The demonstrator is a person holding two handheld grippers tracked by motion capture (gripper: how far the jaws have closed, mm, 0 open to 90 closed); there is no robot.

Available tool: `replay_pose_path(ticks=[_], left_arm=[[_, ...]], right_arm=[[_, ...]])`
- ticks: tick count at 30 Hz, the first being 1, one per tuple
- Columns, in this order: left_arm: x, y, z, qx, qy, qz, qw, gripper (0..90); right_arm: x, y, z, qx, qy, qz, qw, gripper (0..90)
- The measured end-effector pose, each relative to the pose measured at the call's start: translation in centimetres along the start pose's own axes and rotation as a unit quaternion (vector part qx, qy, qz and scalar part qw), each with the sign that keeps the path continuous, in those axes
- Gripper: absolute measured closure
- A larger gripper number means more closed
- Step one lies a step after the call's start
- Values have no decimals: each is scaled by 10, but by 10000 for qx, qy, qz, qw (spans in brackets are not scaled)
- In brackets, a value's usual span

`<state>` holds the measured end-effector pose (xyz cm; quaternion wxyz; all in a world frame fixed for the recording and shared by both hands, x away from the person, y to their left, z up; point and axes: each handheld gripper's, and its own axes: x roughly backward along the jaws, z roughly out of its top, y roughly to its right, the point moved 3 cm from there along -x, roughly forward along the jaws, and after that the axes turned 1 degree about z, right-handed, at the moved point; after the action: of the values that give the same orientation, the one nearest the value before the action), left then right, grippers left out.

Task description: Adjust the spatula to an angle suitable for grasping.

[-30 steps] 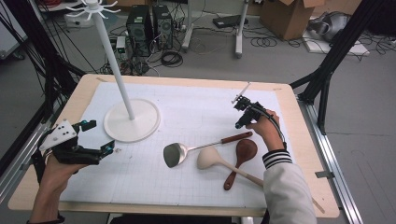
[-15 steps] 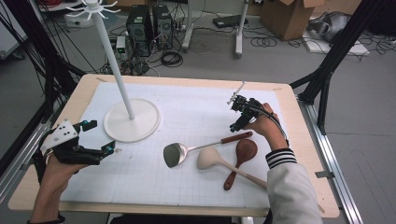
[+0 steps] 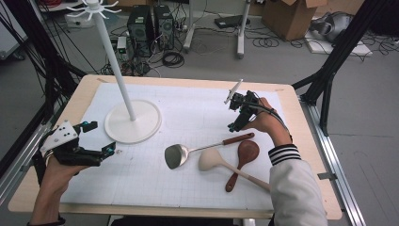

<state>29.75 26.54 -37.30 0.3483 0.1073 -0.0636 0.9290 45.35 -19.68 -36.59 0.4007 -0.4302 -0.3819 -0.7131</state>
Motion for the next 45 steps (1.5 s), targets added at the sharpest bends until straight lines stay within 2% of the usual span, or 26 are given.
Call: replay_pose_path(ticks=[3, 7, 15, 16, 20, 23, 24, 26, 29, 31, 34, 36, 40, 45], left_arm=[[0, 0, 0, 2, -2, -2, 10000, 17], [-1, 1, 0, 10, -8, -8, 10000, 17], [-2, 1, -1, 10, -21, -9, 10000, 17], [-2, 1, -1, 19, -16, -7, 10000, 17], [-2, 0, -2, 25, -16, -3, 10000, 17], [-2, -1, -2, 25, -25, -11, 10000, 17], [-2, -1, -2, 24, -26, -11, 10000, 17], [-2, -1, -2, 29, -27, -18, 10000, 17], [-2, -1, -2, 36, -31, -7, 10000, 17], [-2, -1, -2, 47, -21, -18, 10000, 17], [-2, -2, -3, 63, -27, 0, 10000, 17], [-2, -2, -3, 50, -36, -5, 10000, 17], [-3, -1, -3, 55, -41, -15, 10000, 17], [-3, -1, -3, 39, -56, -17, 10000, 17]], right_arm=[[-1, -3, 2, 160, 60, 109, 9998, 4], [-3, -9, 4, 413, -12, 285, 9987, 4], [-13, -21, 9, 989, -334, 478, 9934, 4], [-15, -22, 10, 1006, -349, 492, 9931, 4], [-21, -27, 14, 1289, -445, 651, 9885, 7], [-26, -30, 17, 1571, -600, 757, 9828, 15], [-27, -32, 19, 1628, -617, 788, 9816, 50], [-30, -35, 22, 1734, -638, 905, 9786, 58], [-36, -38, 25, 1846, -769, 981, 9749, 80], [-39, -40, 26, 1871, -863, 1065, 9727, 187], [-44, -41, 27, 1927, -909, 1139, 9704, 198], [-46, -43, 27, 2016, -947, 1301, 9662, 241], [-50, -47, 28, 2233, -1044, 1320, 9601, 286], [-52, -51, 31, 2400, -1014, 1304, 9566, 367]])
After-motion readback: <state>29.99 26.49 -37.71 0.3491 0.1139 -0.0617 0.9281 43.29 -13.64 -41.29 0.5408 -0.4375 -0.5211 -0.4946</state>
